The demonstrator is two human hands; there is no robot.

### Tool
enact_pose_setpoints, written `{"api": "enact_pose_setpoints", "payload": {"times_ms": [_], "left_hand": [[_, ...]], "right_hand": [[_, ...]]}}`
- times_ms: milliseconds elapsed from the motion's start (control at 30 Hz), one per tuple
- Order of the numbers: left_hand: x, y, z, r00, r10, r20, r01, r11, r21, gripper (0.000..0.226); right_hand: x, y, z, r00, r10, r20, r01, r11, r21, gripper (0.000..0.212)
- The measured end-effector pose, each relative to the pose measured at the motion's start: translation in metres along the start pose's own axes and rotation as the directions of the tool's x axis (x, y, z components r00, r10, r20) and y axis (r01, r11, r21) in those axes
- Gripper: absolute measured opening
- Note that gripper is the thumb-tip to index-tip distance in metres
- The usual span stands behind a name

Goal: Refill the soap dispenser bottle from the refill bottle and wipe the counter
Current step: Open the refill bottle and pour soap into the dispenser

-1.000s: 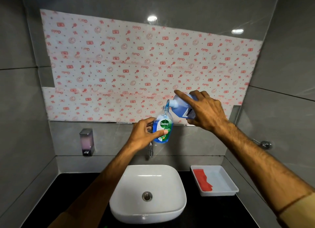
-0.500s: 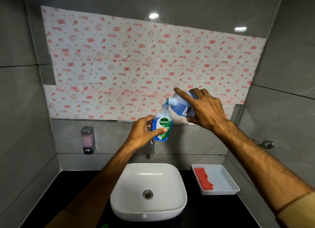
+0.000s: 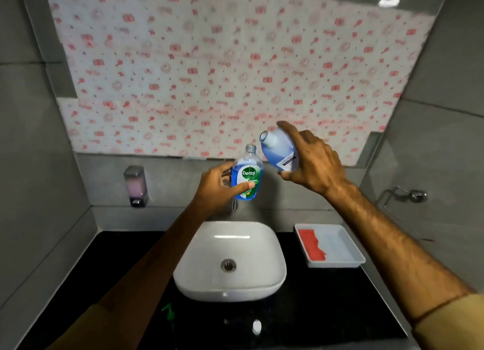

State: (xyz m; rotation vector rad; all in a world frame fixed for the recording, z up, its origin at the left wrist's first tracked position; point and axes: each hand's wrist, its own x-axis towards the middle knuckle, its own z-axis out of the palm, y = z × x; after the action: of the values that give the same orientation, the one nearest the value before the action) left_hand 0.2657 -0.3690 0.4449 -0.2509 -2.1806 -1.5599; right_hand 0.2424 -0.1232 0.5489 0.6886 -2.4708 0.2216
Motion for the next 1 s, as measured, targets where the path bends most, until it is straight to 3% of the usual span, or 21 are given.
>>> {"api": "enact_pose_setpoints", "payload": {"times_ms": [100, 267, 567, 733, 900, 1000], "left_hand": [[-0.022, -0.017, 0.004, 0.999, -0.033, -0.006, 0.033, 0.996, 0.078, 0.039], [-0.081, -0.066, 0.015, 0.995, -0.093, 0.043, 0.086, 0.986, 0.144, 0.050], [-0.212, -0.191, 0.049, 0.928, -0.372, 0.014, 0.361, 0.910, 0.204, 0.046], [-0.267, -0.266, 0.067, 0.877, -0.480, 0.006, 0.471, 0.863, 0.181, 0.049], [-0.288, -0.329, 0.081, 0.838, -0.544, -0.050, 0.545, 0.825, 0.152, 0.068], [-0.298, -0.353, 0.086, 0.828, -0.554, -0.082, 0.560, 0.818, 0.129, 0.065]], "right_hand": [[-0.025, 0.006, 0.033, 0.996, 0.082, -0.021, -0.075, 0.966, 0.249, 0.110], [-0.099, 0.017, 0.110, 0.964, 0.254, 0.080, -0.259, 0.821, 0.510, 0.101], [-0.276, 0.017, 0.263, 0.824, 0.462, 0.329, -0.563, 0.604, 0.564, 0.103], [-0.337, 0.025, 0.335, 0.775, 0.484, 0.406, -0.630, 0.545, 0.553, 0.106], [-0.361, 0.033, 0.391, 0.800, 0.458, 0.387, -0.598, 0.565, 0.568, 0.105], [-0.363, 0.038, 0.410, 0.817, 0.446, 0.366, -0.575, 0.579, 0.578, 0.105]]}}
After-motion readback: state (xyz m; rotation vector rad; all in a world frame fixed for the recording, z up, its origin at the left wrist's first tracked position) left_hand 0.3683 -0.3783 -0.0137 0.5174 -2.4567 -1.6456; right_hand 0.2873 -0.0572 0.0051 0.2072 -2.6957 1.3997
